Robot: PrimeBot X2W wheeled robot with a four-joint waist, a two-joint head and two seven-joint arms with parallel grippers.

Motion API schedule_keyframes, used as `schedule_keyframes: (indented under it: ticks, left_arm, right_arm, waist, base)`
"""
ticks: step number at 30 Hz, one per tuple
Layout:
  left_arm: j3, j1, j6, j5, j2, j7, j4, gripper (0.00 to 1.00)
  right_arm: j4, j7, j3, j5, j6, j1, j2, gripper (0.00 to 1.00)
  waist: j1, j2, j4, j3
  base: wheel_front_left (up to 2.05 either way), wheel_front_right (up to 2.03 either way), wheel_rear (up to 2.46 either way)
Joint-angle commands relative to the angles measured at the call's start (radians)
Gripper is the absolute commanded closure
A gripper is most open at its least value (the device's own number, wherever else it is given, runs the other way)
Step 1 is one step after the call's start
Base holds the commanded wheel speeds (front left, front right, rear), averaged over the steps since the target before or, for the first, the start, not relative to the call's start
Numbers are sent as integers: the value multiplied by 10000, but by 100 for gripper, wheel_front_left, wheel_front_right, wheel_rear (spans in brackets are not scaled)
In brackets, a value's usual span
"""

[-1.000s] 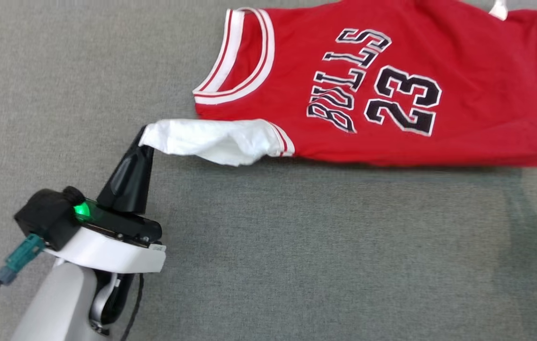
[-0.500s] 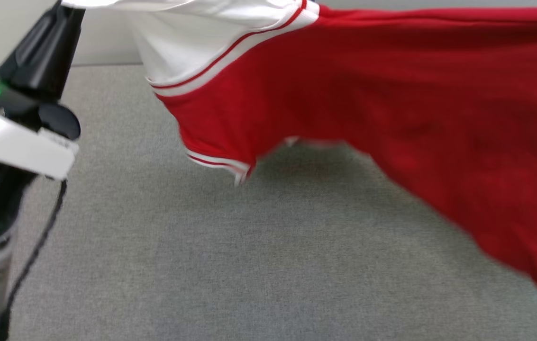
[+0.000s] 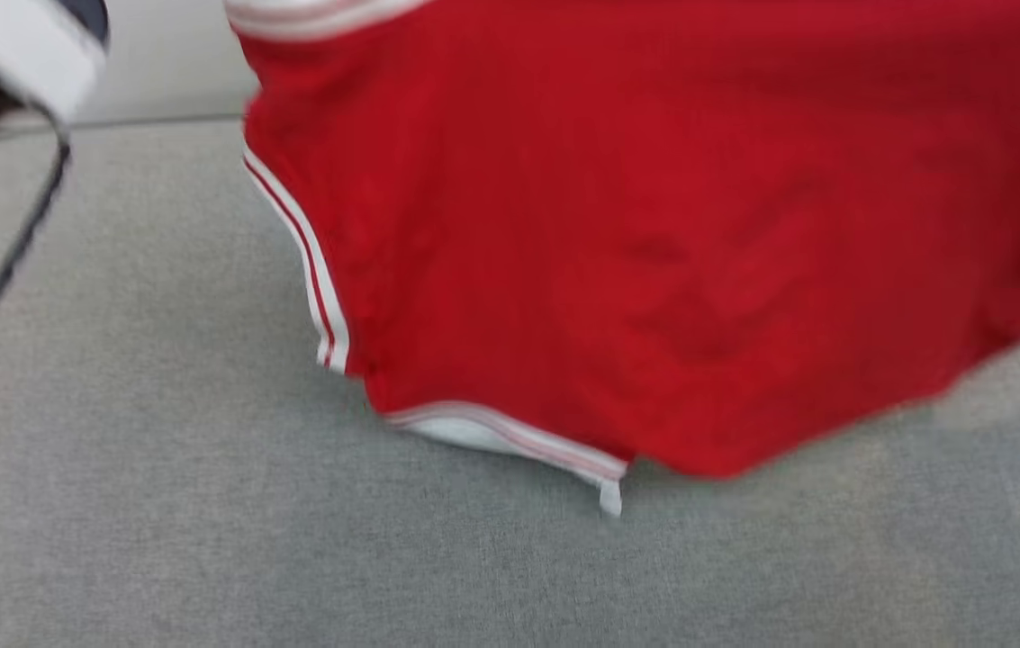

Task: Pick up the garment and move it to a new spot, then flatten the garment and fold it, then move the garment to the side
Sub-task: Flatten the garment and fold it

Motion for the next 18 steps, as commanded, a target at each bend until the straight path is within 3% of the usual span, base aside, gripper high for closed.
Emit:
schedule_keyframes:
  ticks: [1,2,5,9,14,18]
  left_arm:
    - [-168,-927,-201,439,-50,-188,620,100]
    - [-168,-927,-201,439,-50,-188,620,100]
    - [-442,-2731,-450,1242,-252,-829,1801,100]
    - [-693,-5366,-638,2622,-579,-2528,3471,100]
    - [-1001,-8157,-780,3909,-1086,-4966,5261,100]
    - [-1220,-8994,-958,4076,-1414,-6481,6302,100]
  right_arm:
    - [601,71,347,-506,-5,-1130,414,100]
    - [601,71,347,-506,-5,-1130,414,100]
    - [1837,-48,902,-1622,-5,-3314,1145,100]
    - [3487,-617,1479,-3232,-5,-6146,2162,100]
    - [5188,-2236,1781,-4940,-9,-8833,2848,100]
    - [6210,-3768,2010,-5516,-7,-9767,3291,100]
  waist:
    - [0,0,-139,789]
    - [0,0,-139,789]
    - [0,0,-203,1773]
    - [0,0,-290,3163]
    - [0,0,-244,4592]
    - [0,0,-5,5369]
  base:
    - [0,0,0]
    - [0,0,0]
    - [0,0,0]
    - [0,0,0]
    - [0,0,0]
    - [0,0,0]
